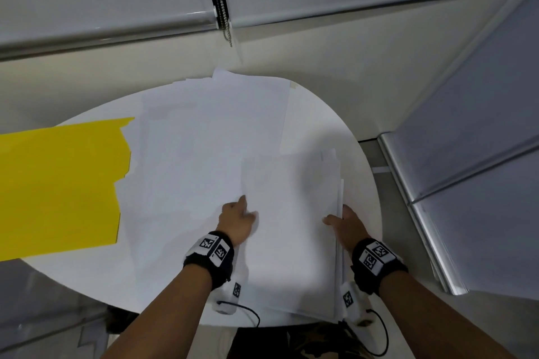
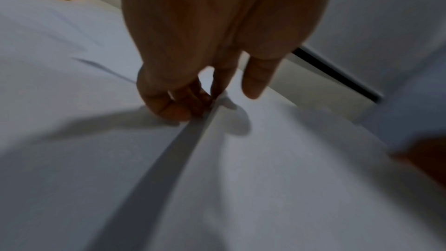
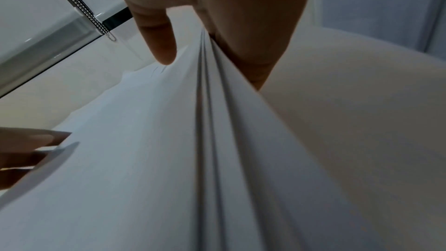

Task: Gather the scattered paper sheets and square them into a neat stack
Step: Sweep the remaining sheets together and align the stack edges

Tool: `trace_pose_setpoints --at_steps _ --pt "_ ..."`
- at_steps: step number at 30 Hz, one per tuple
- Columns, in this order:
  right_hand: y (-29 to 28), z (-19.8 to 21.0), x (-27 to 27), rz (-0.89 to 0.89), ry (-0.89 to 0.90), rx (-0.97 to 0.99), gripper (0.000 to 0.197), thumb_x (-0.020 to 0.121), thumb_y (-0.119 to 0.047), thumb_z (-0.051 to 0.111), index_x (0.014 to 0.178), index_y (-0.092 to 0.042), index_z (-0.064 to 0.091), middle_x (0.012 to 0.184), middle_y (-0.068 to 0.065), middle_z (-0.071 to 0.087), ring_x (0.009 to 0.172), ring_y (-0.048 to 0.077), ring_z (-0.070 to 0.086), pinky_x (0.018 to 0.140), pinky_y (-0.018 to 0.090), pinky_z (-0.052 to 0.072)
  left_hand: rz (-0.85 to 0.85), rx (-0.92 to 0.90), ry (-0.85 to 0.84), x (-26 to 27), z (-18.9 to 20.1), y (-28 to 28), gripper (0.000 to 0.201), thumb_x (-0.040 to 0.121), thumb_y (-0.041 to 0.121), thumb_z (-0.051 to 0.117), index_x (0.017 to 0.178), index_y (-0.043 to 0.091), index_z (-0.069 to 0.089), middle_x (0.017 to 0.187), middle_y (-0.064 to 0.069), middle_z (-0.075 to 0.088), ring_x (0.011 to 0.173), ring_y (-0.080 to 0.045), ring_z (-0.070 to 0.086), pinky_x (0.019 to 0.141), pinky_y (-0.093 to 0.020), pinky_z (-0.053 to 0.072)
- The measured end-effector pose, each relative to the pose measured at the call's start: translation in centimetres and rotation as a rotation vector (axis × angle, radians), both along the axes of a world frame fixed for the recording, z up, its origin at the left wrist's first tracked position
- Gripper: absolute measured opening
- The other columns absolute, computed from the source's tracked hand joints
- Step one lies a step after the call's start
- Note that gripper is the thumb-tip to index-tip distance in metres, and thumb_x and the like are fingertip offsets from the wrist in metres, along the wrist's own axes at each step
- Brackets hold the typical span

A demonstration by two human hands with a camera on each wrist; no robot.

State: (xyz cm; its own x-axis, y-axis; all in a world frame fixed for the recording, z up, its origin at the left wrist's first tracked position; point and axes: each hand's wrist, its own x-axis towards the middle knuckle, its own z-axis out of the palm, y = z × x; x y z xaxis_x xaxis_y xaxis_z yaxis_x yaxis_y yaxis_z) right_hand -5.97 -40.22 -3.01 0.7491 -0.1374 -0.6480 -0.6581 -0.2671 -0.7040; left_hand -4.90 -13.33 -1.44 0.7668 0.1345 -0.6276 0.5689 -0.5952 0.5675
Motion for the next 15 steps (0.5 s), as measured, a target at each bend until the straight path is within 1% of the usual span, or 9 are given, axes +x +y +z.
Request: trace_pose_setpoints --at_steps 2,3,5,7,8,9,11,13,15 --pt "0.1 0.1 -0.1 0.025 0.017 0.003 0.044 0.085 -0.016 0.064 0.126 -0.018 0.046 0.112 0.003 0.061 0.097 0.021 0.057 0.085 0.030 0.044 -0.079 0.036 0.024 -0.6 -0.6 -0.3 0.048 0.086 0.033 0.050 0.129 0.015 0.042 0.120 -0.023 0.045 0.116 -0.046 0.048 0.099 -0.050 0.045" --pt "0.1 0.4 0.0 0.055 0.017 0.005 0.054 0.084 -0.014 0.065 0.132 -0.019 0.040 0.115 0.002 0.058 0.101 0.022 0.056 0.089 0.032 0.045 -0.084 0.038 0.022 -0.8 -0.5 -0.5 0.058 0.090 0.030 0.050 0.144 0.019 0.033 0.128 -0.018 0.041 0.123 -0.041 0.043 0.105 -0.049 0.041" --pt "0.0 0.9 0.0 0.136 0.014 0.008 0.072 0.082 -0.008 0.066 0.142 -0.019 0.028 0.127 0.004 0.053 0.111 0.024 0.055 0.100 0.038 0.045 -0.078 0.007 0.043 -1.1 -0.5 -0.8 0.072 0.092 0.031 0.052 0.154 0.029 0.016 0.139 -0.012 0.030 0.132 -0.033 0.033 0.113 -0.047 0.031" --pt "-0.2 1.7 0.1 0.164 -0.028 0.020 0.074 0.081 0.000 0.065 0.143 -0.018 0.029 0.130 0.004 0.053 0.111 0.023 0.056 0.101 0.039 0.046 -0.057 -0.037 0.027 -0.9 -0.6 -0.8 0.069 0.084 0.042 0.055 0.147 0.027 0.028 0.132 -0.017 0.040 0.126 -0.039 0.041 0.108 -0.052 0.037" --pt "-0.3 2.2 0.2 0.153 -0.066 0.034 0.068 0.080 0.003 0.065 0.137 -0.021 0.037 0.128 0.005 0.057 0.108 0.023 0.059 0.099 0.041 0.048 -0.022 -0.070 0.014 -0.8 -0.4 -0.6 0.063 0.076 0.049 0.056 0.132 0.024 0.040 0.121 -0.018 0.048 0.116 -0.042 0.049 0.102 -0.054 0.043" --pt "-0.4 3.0 0.3 0.141 -0.108 0.048 0.060 0.077 0.003 0.065 0.127 -0.026 0.047 0.122 0.005 0.062 0.103 0.024 0.062 0.095 0.045 0.051 0.034 -0.117 -0.001 -0.7 -0.2 -0.2 0.059 0.069 0.054 0.059 0.118 0.024 0.045 0.112 -0.013 0.052 0.106 -0.040 0.056 0.097 -0.053 0.047" --pt "-0.8 5.0 0.7 0.127 -0.198 0.090 0.053 0.069 -0.001 0.066 0.110 -0.034 0.057 0.109 0.004 0.068 0.097 0.027 0.066 0.086 0.053 0.055 0.160 -0.247 -0.064 -0.1 0.5 0.4 0.076 0.063 0.056 0.072 0.127 0.026 0.044 0.123 -0.001 0.057 0.110 -0.023 0.060 0.101 -0.048 0.048" --pt "-1.0 7.1 1.2 0.100 -0.289 0.154 0.056 0.070 0.004 0.065 0.107 -0.037 0.063 0.105 -0.001 0.072 0.099 0.026 0.067 0.084 0.050 0.056 0.276 -0.415 -0.168 0.6 4.2 0.5 0.083 0.068 0.039 0.081 0.138 0.023 0.040 0.133 0.002 0.058 0.121 -0.018 0.057 0.104 -0.041 0.046" --pt "-1.0 9.6 2.0 0.043 -0.387 0.187 0.057 0.074 0.013 0.063 0.108 -0.033 0.065 0.103 -0.002 0.073 0.100 0.023 0.067 0.085 0.045 0.056 0.324 -0.576 -0.298 1.9 7.9 0.4 0.067 0.077 0.010 0.075 0.136 0.015 0.044 0.126 -0.002 0.064 0.114 -0.017 0.063 0.096 -0.032 0.052"
